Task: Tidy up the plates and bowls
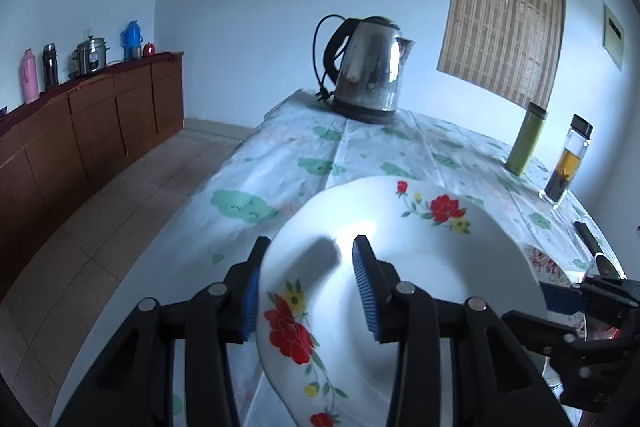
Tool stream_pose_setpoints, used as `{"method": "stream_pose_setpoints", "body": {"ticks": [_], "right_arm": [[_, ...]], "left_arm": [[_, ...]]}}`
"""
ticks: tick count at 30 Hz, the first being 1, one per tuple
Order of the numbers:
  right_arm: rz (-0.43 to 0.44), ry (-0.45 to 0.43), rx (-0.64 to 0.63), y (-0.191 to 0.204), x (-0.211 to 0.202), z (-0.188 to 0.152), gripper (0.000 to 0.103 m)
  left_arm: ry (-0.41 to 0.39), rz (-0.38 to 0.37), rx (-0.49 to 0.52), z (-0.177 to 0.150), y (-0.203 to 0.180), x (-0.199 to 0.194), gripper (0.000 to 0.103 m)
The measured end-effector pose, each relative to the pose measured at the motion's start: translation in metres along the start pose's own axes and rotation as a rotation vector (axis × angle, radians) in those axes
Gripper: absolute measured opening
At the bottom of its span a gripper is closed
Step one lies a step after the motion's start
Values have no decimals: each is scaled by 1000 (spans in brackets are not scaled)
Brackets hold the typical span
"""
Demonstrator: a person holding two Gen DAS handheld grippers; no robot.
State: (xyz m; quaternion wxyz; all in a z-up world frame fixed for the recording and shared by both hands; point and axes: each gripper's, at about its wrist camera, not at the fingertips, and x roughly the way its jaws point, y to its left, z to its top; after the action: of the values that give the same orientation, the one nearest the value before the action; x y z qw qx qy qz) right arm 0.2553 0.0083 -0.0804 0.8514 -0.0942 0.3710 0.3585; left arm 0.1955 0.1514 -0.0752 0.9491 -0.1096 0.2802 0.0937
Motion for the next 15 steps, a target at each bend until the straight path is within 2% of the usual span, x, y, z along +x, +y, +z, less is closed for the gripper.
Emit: {"method": "stream_pose_setpoints", "body": {"ticks": [9,15], "right_arm": [[-9,-13,4,-7,-9,-2,42],[-19,-23,21,-16,-14,-6,42]], "left_arm": [[-16,-20,16,3,-10,-1,39],[1,-17,47,0,-24,0,39]]}}
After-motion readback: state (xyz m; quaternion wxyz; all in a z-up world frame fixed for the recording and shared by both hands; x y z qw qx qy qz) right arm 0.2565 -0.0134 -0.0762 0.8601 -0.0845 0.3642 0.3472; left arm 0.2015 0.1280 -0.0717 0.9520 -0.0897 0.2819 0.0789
